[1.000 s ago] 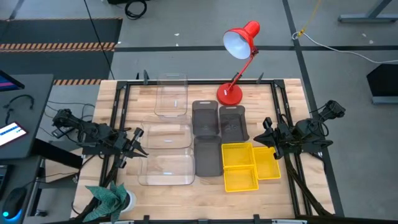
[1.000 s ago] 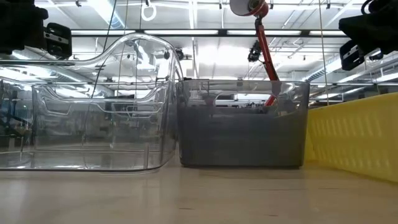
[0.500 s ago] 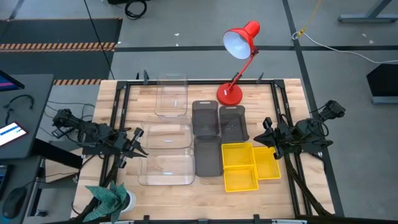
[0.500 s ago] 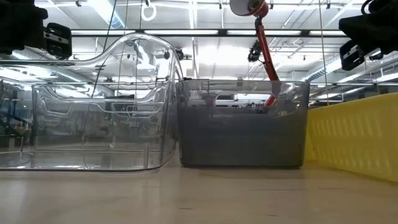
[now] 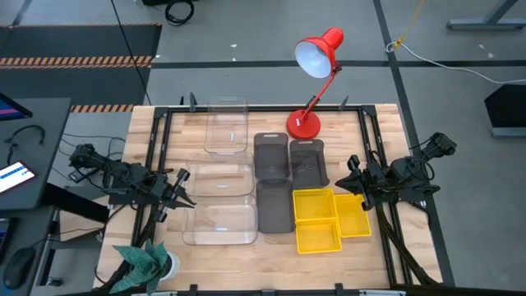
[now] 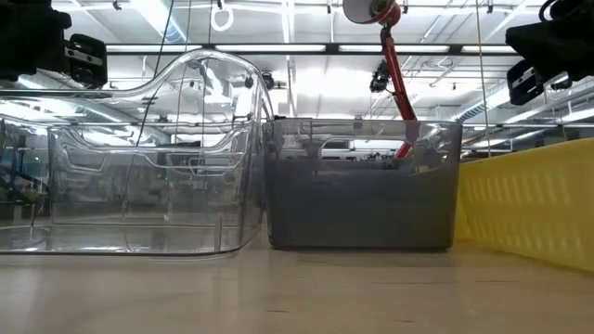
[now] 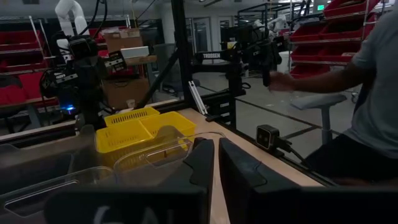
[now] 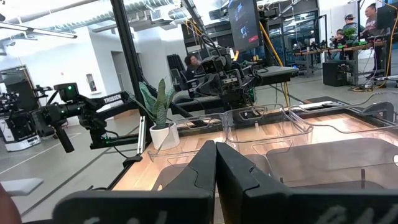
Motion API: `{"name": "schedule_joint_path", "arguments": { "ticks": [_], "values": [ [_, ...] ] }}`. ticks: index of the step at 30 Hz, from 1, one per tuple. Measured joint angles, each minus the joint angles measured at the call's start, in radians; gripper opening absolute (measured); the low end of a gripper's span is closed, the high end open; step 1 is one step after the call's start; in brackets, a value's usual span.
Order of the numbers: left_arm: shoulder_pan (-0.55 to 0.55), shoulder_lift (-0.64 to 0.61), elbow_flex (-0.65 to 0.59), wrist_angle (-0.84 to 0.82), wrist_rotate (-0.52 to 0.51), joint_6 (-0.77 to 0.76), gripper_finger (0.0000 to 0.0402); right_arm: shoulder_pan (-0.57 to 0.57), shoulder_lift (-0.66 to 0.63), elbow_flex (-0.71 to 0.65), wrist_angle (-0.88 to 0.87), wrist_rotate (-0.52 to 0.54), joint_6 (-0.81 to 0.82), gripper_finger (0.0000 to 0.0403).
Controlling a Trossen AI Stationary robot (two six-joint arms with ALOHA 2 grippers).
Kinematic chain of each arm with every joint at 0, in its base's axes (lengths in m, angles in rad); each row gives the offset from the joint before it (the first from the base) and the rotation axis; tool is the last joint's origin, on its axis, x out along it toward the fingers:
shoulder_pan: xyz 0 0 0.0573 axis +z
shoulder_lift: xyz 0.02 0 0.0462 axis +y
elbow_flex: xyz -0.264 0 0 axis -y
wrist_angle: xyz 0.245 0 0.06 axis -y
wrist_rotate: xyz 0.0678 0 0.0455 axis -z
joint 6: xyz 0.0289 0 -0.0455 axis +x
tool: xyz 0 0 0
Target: Stack baskets by color
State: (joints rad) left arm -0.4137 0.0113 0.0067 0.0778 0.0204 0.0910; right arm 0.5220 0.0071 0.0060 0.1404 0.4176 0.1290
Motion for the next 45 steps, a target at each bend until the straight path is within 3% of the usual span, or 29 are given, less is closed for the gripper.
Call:
{"name": "schedule_joint_path", "arguments": {
  "ticks": [7,11,17,23,28,34,40,42,45],
  "values": [
    [0.0,0.0,0.0,0.0,0.0,0.0,0.003,-0.001,0.0,0.0,0.008,0.014,-0.025,0.0012],
    [0.0,0.0,0.0,0.0,0.0,0.0,0.0035,-0.014,0.0,0.0,0.117,0.157,-0.17,0.0012],
    [0.0,0.0,0.0,0.0,0.0,0.0,0.003,-0.05,0.0,0.0,0.283,0.362,-0.183,0.0012],
    [0.0,0.0,0.0,0.0,0.0,0.0,0.0026,-0.079,0.0,0.0,0.308,0.389,-0.19,0.0012],
    [0.0,0.0,0.0,0.0,0.0,0.0,0.0033,-0.084,0.0,0.0,0.309,0.36,-0.189,0.0012],
    [0.0,0.0,0.0,0.0,0.0,0.0,0.0035,-0.084,0.001,0.006,0.271,0.228,-0.2,0.0012],
    [0.0,0.0,0.0,0.0,0.0,0.0,0.0028,-0.084,0.078,0.159,-0.103,0.196,0.024,0.0009],
    [0.0,0.0,0.0,0.0,0.0,0.0,0.0029,-0.084,0.137,0.178,-0.168,0.123,0.11,0.0008],
    [0.0,0.0,0.0,0.0,0.0,0.0,0.0033,-0.083,0.235,0.174,-0.116,-0.029,0.177,0.0007]
  ]
}}
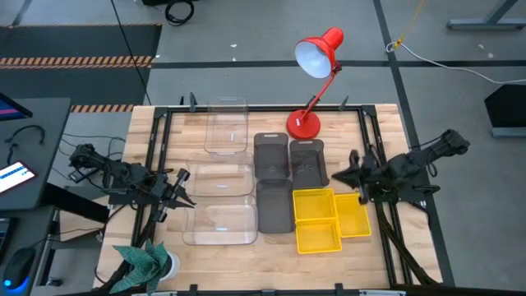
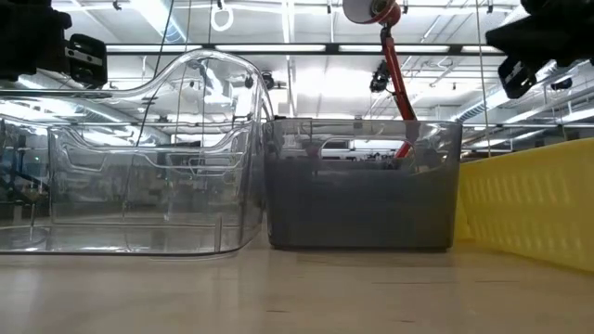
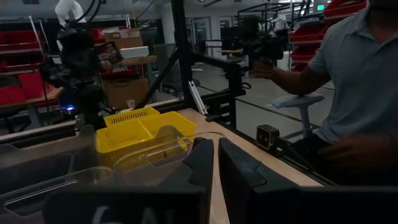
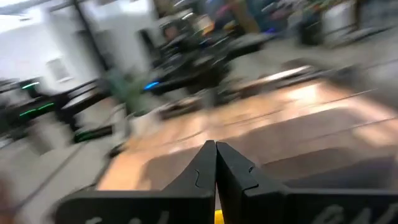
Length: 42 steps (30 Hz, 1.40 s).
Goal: Stack baskets by color
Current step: Stack the right yellow bin on the left yellow bin
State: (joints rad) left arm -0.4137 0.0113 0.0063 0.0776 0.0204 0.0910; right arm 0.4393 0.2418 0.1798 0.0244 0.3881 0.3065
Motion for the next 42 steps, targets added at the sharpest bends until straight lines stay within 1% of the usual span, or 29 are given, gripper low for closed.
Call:
{"name": "schedule_joint_path", "arguments": {
  "ticks": [3,6,8,11,12,13,15,17,19,23,26,29,32,34,37,40,42],
  "values": [
    [0.0,0.0,0.0,0.0,0.0,0.0,0.0036,0.0,0.105,-0.005,0.079,-0.094,0.002,0.0007],
    [0.0,0.0,0.0,0.0,0.0,0.0,0.0033,0.007,0.217,-0.002,0.142,-0.123,0.026,0.0007],
    [0.0,0.0,0.0,0.0,0.0,0.0,0.003,0.017,0.294,0.0,0.229,-0.155,0.038,0.0008],
    [0.0,0.0,0.0,0.0,0.0,0.0,0.0026,0.033,0.404,0.002,0.372,-0.25,0.041,0.0013],
    [0.0,0.0,0.0,0.0,0.0,0.0,0.0026,0.036,0.437,0.002,0.41,-0.268,0.044,0.0016],
    [0.0,0.0,0.0,0.0,0.0,0.0,0.0026,0.039,0.467,0.002,0.438,-0.272,0.061,0.0018],
    [0.0,0.0,0.0,0.0,0.0,0.0,0.0028,0.043,0.521,0.025,0.426,-0.257,0.121,0.002],
    [0.0,0.0,0.0,0.0,0.0,0.0,0.0031,0.052,0.578,0.073,0.351,-0.227,0.174,0.002],
    [0.0,0.0,0.0,0.0,0.0,0.0,0.0034,0.063,0.64,0.135,0.236,-0.197,0.211,0.002],
    [0.0,0.001,0.0,0.0,0.0,0.0,0.0035,0.076,0.738,0.291,0.015,-0.151,0.259,0.002],
    [0.0,0.001,0.0,0.0,0.0,0.0,0.003,0.077,0.788,0.414,-0.201,-0.118,0.319,0.002],
    [0.0,0.001,0.0,0.0,0.0,0.0,0.0027,0.072,0.824,0.531,-0.438,-0.112,0.38,0.002],
    [0.0,0.001,0.0,0.0,0.0,0.0,0.0025,0.041,0.854,0.622,-0.68,-0.112,0.436,0.0025],
    [0.0,0.001,0.0,0.0,0.0,0.0,0.0027,0.004,0.864,0.668,-0.819,-0.132,0.462,0.0034],
    [0.0,0.001,0.0,0.0,0.0,0.0,0.0031,-0.071,0.87,0.697,-0.992,-0.217,0.477,0.0058],
    [0.0,0.001,0.0,0.0,0.0,0.0,0.0035,-0.161,0.873,0.699,-1.102,-0.323,0.477,0.0089],
    [0.0,0.001,0.0,0.0,0.0,0.0,0.0036,-0.208,0.885,0.699,-1.155,-0.375,0.465,0.0111]
  ]
}}
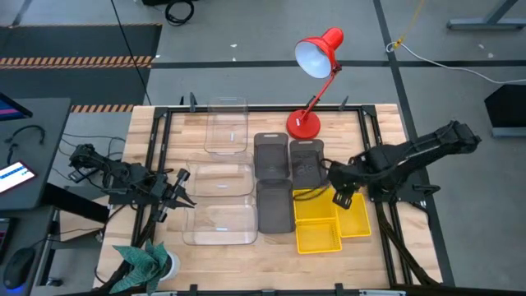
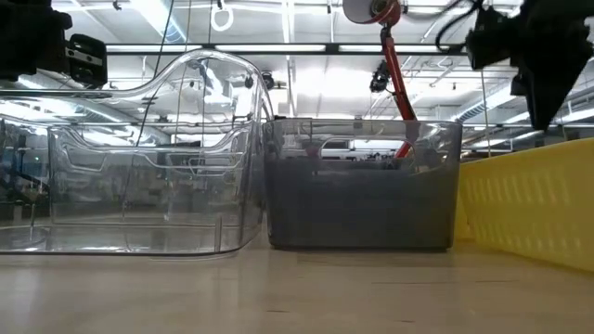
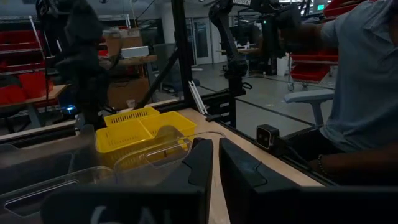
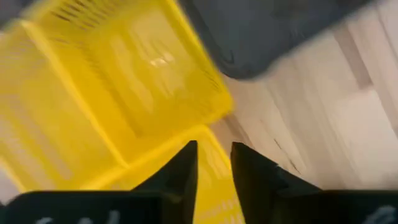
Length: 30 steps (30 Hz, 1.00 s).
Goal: Stack baskets by color
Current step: Stack the right yellow bin on the left yellow bin
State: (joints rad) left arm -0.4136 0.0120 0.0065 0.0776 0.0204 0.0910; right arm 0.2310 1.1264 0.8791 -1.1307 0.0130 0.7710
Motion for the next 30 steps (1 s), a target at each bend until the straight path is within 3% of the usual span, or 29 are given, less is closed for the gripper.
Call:
{"name": "schedule_joint_path", "arguments": {
  "ticks": [8,18,24,30],
  "values": [
    [0.0,0.0,0.0,0.0,0.0,0.0,0.0028,-0.042,0.1,0.0,-0.058,-0.053,-0.101,0.0163],
    [0.0,0.0,0.0,0.0,0.0,0.0,0.0035,-0.041,0.204,0.0,-0.064,-0.059,-0.208,0.0163],
    [0.0,0.0,0.0,0.0,0.0,0.0,0.0026,-0.027,0.205,-0.046,-0.045,-0.063,-0.261,0.0162],
    [0.0,0.0,0.0,0.0,0.0,0.0,0.0031,-0.028,0.179,-0.139,0.024,-0.132,-0.282,0.0162]
  ]
}}
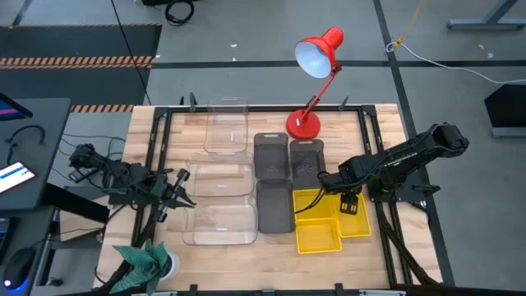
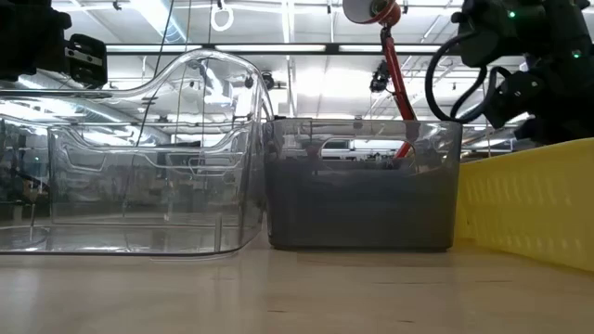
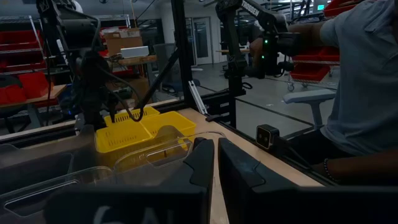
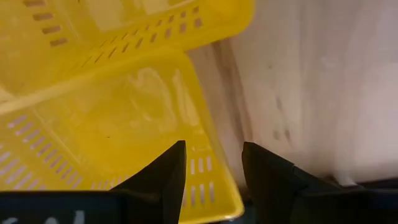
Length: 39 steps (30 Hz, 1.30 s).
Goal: Stack baskets by color
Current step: Stack the right yellow bin on the left yellow bin
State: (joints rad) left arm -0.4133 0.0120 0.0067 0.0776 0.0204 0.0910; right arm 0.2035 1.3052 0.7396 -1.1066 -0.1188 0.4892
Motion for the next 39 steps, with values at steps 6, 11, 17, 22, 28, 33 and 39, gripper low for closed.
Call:
{"name": "schedule_joint_path", "arguments": {
  "ticks": [6,11,17,22,28,33,39],
  "values": [
    [0.0,0.0,0.0,0.0,0.0,0.0,0.0035,0.0,0.002,-0.041,0.044,0.0,-0.003,0.0161],
    [0.0,0.0,0.0,0.0,0.0,0.0,0.0028,0.0,0.004,-0.076,0.103,0.025,-0.003,0.0137],
    [0.0,0.0,0.0,0.0,0.0,0.0,0.0027,0.0,0.003,-0.113,0.133,0.023,-0.003,0.0061],
    [0.0,0.0,0.0,0.0,0.0,0.0,0.0034,0.001,0.003,-0.104,0.105,-0.036,0.001,0.001],
    [0.0,0.0,0.0,0.0,0.0,0.0,0.0034,0.0,0.003,-0.057,0.029,-0.047,0.012,0.0005],
    [0.0,0.0,0.0,0.0,0.0,0.0,0.0028,0.0,0.003,-0.001,-0.075,-0.06,0.016,0.0004],
    [0.0,0.0,0.0,0.0,0.0,0.0,0.0034,0.0,-0.021,0.042,-0.186,-0.081,0.009,0.0003]
  ]
}}
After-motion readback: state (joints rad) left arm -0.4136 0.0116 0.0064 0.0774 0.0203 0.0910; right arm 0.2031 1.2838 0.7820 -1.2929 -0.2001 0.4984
